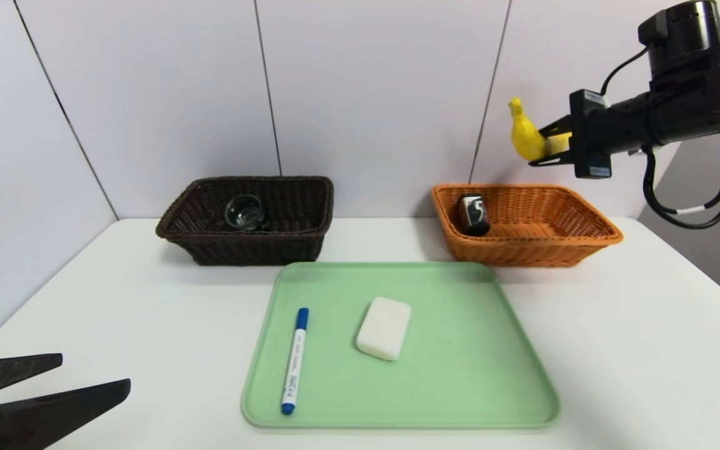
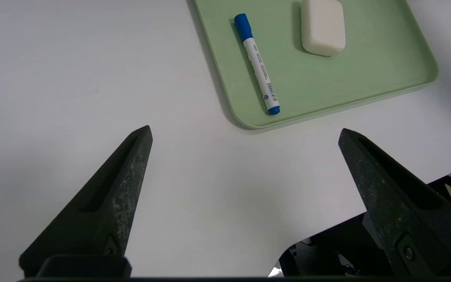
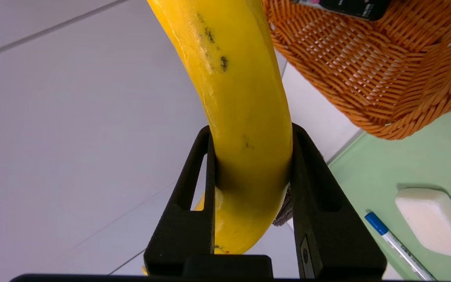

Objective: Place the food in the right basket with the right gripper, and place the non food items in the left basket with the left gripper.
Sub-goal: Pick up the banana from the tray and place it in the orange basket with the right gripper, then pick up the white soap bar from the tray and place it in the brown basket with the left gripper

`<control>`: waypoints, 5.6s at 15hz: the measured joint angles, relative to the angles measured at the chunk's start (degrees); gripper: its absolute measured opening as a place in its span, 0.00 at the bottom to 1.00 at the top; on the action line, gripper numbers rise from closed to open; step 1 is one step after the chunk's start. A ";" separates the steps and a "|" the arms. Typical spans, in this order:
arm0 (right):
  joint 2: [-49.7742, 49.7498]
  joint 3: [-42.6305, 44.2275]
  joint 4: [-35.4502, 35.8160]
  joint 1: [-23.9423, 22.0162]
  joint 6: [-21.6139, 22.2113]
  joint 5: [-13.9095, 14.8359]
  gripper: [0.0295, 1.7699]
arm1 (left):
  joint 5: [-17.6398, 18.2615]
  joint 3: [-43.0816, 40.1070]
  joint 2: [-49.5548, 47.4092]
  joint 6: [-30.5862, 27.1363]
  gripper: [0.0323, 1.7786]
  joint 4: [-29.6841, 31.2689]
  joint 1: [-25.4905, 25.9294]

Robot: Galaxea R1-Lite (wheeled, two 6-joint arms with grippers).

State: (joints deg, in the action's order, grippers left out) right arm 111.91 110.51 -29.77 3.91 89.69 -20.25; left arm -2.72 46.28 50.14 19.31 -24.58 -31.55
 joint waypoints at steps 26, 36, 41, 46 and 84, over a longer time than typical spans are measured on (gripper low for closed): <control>12.01 0.16 -0.90 -4.46 1.96 -4.63 0.29 | -0.04 -0.05 -0.67 -0.02 0.95 -0.89 0.00; 15.13 0.85 -0.96 -5.40 2.46 -5.35 0.29 | -0.15 -0.05 -0.76 -0.10 0.95 -0.91 0.00; 15.46 0.85 -0.88 -5.36 1.63 -5.81 0.43 | -0.12 -0.05 -0.76 -0.10 0.95 -0.89 0.00; 15.43 0.85 -0.82 -5.36 1.00 -6.05 0.69 | -0.12 -0.13 -0.76 -0.10 0.95 -0.94 -0.01; -29.22 -32.39 -19.70 4.92 -94.28 24.80 0.96 | 0.24 41.86 47.59 -3.94 0.95 -6.24 -12.24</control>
State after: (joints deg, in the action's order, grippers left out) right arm 82.69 78.12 -49.47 8.84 -4.60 4.55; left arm -2.47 88.14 97.73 15.37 -30.82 -43.79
